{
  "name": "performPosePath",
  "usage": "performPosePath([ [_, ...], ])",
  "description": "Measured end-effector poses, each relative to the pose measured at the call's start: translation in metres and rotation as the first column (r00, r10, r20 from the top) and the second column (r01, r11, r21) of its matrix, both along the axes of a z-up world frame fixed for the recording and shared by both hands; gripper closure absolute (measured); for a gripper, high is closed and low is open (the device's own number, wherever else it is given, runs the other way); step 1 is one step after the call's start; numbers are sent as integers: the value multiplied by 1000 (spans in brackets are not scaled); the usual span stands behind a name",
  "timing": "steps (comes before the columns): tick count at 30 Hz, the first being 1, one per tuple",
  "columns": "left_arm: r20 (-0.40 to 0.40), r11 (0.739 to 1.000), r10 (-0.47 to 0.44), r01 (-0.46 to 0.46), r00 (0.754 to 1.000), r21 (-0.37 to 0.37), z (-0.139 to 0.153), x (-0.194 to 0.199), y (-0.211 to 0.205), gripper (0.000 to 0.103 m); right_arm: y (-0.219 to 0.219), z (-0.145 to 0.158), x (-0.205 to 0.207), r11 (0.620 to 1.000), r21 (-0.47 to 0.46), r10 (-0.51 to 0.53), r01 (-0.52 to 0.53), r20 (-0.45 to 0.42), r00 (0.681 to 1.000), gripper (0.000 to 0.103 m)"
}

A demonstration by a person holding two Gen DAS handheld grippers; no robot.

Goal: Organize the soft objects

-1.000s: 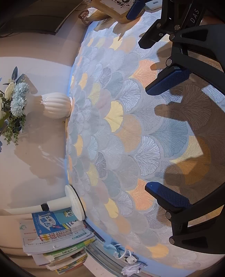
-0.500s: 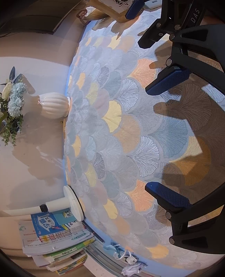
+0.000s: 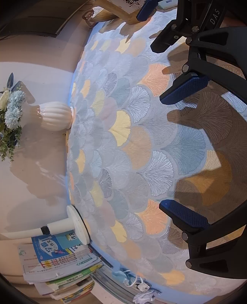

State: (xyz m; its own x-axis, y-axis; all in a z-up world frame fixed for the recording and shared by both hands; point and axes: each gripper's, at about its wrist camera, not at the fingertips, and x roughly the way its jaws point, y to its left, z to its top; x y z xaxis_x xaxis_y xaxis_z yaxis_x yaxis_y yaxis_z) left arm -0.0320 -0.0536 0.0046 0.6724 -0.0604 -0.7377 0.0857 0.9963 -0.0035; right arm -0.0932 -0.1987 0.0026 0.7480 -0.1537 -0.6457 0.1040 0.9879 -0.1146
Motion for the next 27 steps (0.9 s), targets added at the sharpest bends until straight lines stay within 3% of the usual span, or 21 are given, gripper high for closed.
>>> performPosePath([
  [10, -87, 1000, -2, 4, 996, 28, -11, 11, -3, 3, 0, 0, 1, 1000, -3, 5, -5, -7, 1000, 4],
  [17, -100, 1000, 7, -5, 995, 14, -12, 12, -2, 0, 0, -1, 3, 1000, -7, 5, -6, -19, 1000, 4],
  [24, -108, 1000, 11, -11, 994, 7, -12, 16, 0, 0, 0, -6, 9, 1000, 2, 6, -6, -60, 998, 4],
  [27, -108, 1000, 13, -12, 994, 7, -13, 17, 1, 0, -1, -12, 17, 1000, 20, 22, -20, -117, 993, 4],
])
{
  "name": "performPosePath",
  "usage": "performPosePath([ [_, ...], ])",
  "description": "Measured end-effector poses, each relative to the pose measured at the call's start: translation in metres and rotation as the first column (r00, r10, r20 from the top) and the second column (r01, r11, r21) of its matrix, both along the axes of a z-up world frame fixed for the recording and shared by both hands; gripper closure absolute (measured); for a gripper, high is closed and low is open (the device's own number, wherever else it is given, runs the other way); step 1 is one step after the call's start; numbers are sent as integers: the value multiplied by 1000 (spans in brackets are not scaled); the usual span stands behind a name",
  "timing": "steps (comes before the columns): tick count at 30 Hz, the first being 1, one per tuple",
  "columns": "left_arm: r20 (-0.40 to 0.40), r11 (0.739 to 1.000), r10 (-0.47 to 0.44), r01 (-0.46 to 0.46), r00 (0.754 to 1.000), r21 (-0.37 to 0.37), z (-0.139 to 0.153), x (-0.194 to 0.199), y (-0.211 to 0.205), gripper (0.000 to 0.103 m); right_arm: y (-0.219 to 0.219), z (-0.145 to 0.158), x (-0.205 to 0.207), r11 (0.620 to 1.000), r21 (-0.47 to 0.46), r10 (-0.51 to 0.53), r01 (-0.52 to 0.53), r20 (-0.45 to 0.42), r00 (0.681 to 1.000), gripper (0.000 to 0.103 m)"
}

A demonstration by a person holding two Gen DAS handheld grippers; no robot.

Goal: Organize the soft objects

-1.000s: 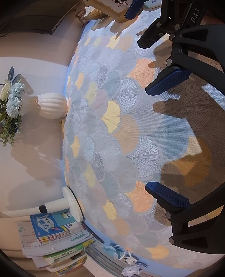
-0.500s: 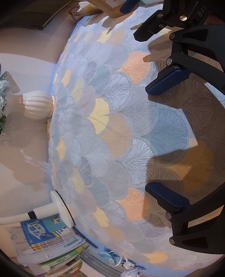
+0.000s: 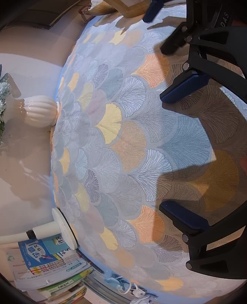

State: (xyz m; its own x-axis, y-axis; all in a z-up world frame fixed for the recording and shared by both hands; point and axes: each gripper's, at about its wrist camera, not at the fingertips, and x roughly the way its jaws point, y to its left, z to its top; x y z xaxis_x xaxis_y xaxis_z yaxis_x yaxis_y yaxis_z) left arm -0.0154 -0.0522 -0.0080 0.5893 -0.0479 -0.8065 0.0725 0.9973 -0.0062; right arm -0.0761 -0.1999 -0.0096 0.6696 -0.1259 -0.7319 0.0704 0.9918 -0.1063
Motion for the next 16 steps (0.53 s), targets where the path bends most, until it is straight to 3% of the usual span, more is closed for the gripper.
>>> performPosePath([
  [3, -1, 1000, -2, 2, 1000, 0, 0, 0, 1, 0, -11, -10, 14, 996, 90, 21, -12, -94, 995, 0],
  [16, 12, 1000, -19, 20, 1000, -8, -1, 3, 4, 0, -9, -11, 9, 997, 77, 14, -8, -86, 996, 0],
])
